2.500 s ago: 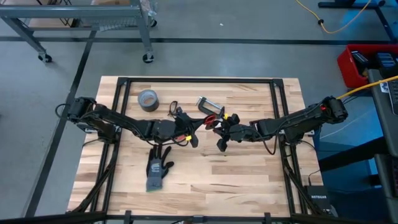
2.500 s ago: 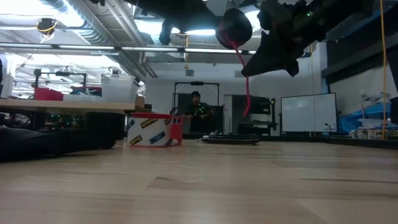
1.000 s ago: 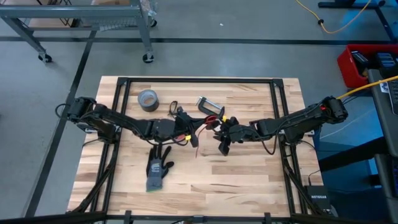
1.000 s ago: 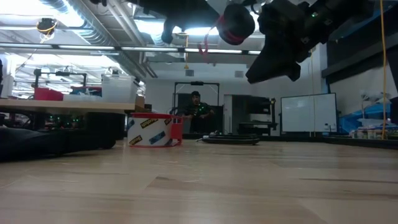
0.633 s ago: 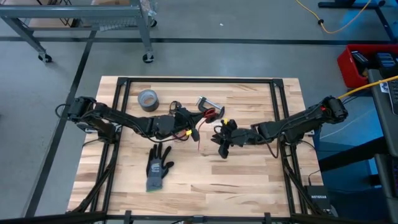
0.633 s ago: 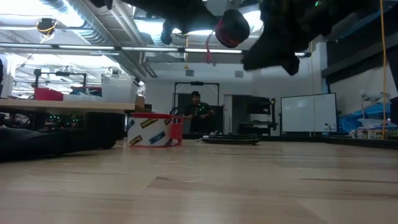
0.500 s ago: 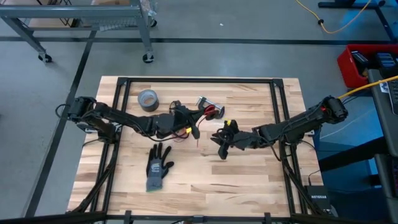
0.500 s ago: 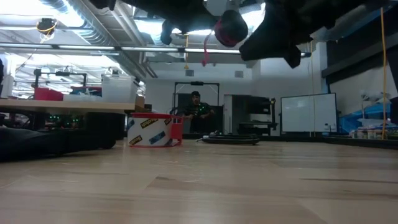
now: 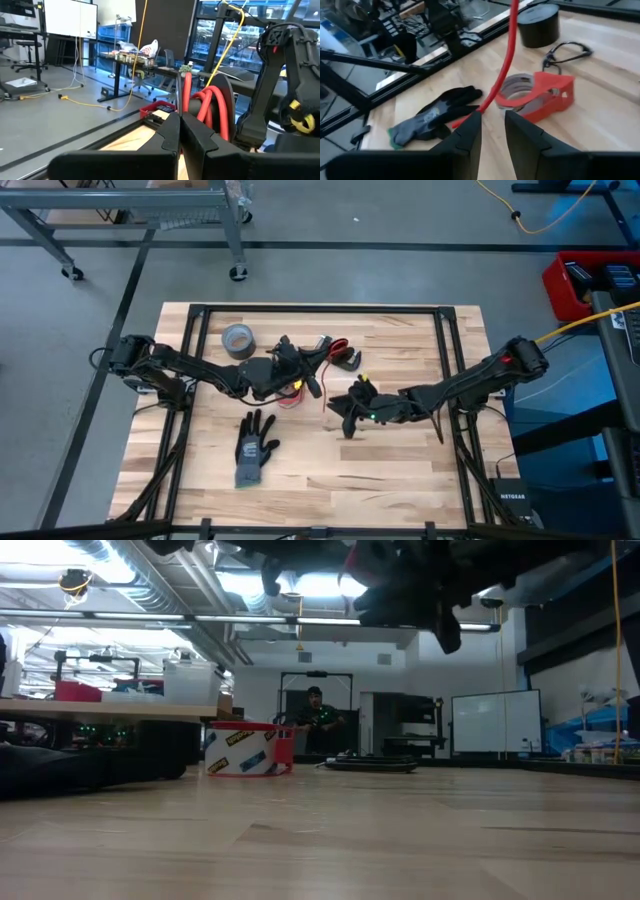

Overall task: Coil cords
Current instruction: Coil the red wire onto the spool

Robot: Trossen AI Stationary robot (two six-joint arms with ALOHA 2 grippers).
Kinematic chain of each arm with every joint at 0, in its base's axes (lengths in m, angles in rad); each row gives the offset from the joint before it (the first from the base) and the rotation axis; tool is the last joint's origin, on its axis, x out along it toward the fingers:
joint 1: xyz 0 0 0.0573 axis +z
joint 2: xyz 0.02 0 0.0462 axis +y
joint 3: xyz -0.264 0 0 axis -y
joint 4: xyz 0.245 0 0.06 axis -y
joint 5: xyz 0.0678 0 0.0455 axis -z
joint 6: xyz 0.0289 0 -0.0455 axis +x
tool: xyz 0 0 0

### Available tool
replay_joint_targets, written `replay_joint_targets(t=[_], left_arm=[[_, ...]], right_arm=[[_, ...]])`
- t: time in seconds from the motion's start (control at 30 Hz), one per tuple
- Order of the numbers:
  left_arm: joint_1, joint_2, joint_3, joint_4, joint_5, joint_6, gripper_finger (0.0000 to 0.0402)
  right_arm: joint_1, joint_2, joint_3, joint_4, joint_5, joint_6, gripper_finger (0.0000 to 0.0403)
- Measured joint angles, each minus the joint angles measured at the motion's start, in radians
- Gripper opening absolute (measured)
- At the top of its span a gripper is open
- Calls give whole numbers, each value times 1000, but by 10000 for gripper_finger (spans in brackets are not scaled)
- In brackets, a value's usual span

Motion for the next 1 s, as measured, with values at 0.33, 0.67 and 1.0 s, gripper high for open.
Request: replay_joint_targets(t=[0.33,0.67,1.0], left_arm=[[0,0,0,-3,0,11,0],[-3,0,0,1,0,10,0],[-10,0,0,2,1,6,0]], right_arm=[[0,27,0,66,-2,3,90],[0,30,0,101,39,3,90],[0,32,0,98,103,3,90]])
